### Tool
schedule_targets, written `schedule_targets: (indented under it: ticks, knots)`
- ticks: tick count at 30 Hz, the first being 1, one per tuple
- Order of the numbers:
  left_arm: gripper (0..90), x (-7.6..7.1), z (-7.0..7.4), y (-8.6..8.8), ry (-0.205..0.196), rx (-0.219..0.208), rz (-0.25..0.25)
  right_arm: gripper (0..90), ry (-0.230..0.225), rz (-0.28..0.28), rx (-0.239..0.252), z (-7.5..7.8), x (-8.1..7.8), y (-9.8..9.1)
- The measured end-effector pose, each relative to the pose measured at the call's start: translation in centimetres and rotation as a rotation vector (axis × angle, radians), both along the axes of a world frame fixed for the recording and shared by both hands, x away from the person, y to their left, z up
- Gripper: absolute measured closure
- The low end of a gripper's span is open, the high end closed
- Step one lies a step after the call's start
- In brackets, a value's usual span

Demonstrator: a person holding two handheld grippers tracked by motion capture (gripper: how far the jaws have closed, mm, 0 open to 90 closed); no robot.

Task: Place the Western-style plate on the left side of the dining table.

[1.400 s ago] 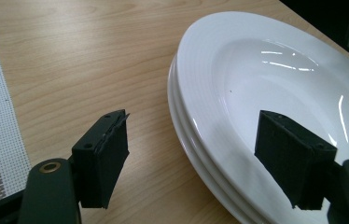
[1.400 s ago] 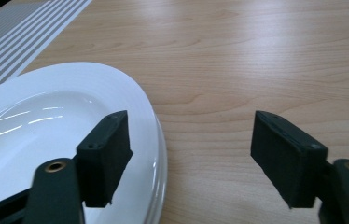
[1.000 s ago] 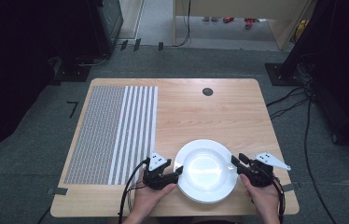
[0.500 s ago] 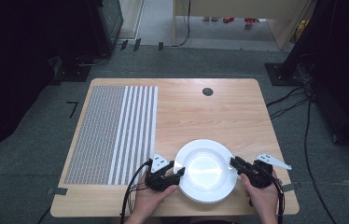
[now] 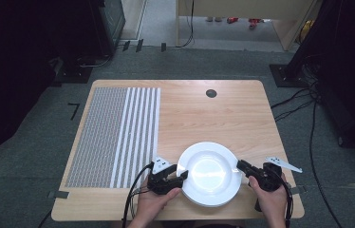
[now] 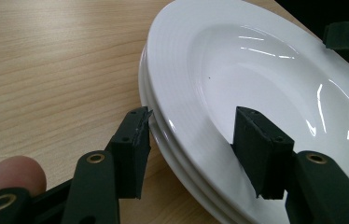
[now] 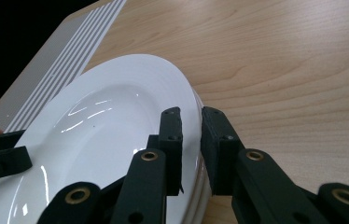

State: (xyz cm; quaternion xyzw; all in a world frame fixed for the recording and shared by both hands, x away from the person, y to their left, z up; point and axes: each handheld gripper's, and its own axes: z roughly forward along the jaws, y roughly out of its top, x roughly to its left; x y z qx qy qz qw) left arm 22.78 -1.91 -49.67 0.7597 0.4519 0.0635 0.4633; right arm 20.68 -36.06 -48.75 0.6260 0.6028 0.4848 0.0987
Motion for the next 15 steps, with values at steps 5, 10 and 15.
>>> schedule_targets:
  ticks: [5, 10, 15]
  knots:
    - [47.1, 0.04, 0.04, 0.01, 0.017, -0.004, 0.003, 80.4, 0.045, 0.005, 0.051, -0.29, 0.03, -0.38]
    - [47.4, 0.05, 0.08, 0.01, 0.031, -0.003, 0.008, 82.8, 0.062, -0.008, 0.106, -0.35, 0.01, -0.69]
    - [47.4, 0.04, 0.08, 0.06, 0.039, -0.011, 0.009, 82.9, 0.048, -0.017, 0.123, -0.29, -0.05, -0.72]
